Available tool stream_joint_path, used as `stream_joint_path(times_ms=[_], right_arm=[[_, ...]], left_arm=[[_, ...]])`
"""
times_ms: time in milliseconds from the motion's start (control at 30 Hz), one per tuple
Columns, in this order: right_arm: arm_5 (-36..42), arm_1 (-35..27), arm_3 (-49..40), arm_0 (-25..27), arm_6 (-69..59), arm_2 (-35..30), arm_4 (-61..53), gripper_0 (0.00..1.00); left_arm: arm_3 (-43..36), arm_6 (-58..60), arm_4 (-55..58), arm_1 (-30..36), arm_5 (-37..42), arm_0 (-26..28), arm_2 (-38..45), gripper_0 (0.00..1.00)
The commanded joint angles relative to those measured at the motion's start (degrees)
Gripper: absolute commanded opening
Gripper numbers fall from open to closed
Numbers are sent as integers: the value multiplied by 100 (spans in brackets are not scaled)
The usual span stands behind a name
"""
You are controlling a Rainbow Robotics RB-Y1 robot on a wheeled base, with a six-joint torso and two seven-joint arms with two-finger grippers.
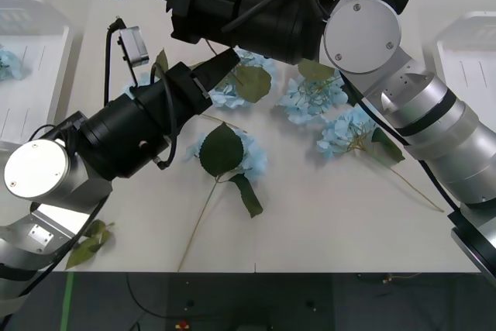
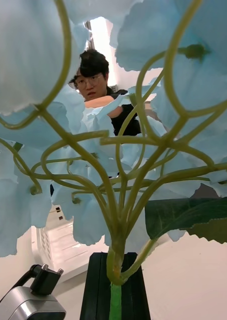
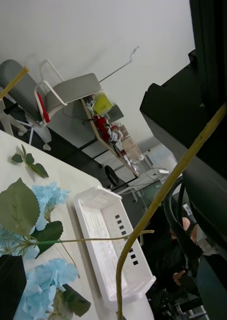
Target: Place the red flowers into the right box and the blue flowers into the left box. If a person shows an open palm, hand one flower to the person first, then continue sorting.
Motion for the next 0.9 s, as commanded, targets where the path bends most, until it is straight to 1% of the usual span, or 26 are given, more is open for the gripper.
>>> stream_joint_path(times_ms=[33,133,233,433,600,633,667,700,733,767,800,900], right_arm=[[-59,103,-92,-33,204,32,39,0],[-59,103,-92,-25,204,32,39,0],[-59,103,-92,-33,213,32,39,0],[-59,103,-92,-33,213,32,39,0],[-59,103,-92,-25,222,32,39,0],[-59,103,-92,-33,213,32,39,0],[-59,103,-92,-25,213,32,39,0],[-59,103,-92,-33,213,32,39,0],[-59,103,-92,-33,222,32,39,0],[-59,103,-92,-25,213,32,39,0],[-59,103,-92,-25,213,32,39,0],[-59,103,-92,-33,213,32,39,0]], left_arm=[[118,195,-124,-172,-226,-533,-185,100],[425,178,-177,-242,-234,-779,-211,100],[636,160,-212,-321,-234,-893,-220,100],[865,169,-203,-401,-243,-1122,-229,100],[865,160,-133,-401,-261,-1131,-229,100],[865,160,-133,-401,-261,-1131,-238,92],[865,160,-133,-401,-261,-1122,-229,79],[865,160,-133,-401,-261,-1131,-229,53],[865,160,-115,-401,-261,-1122,-229,35],[865,160,-62,-401,-261,-1131,-229,12],[874,160,-19,-401,-278,-1122,-229,0],[865,151,34,-401,-296,-1131,-229,0]])
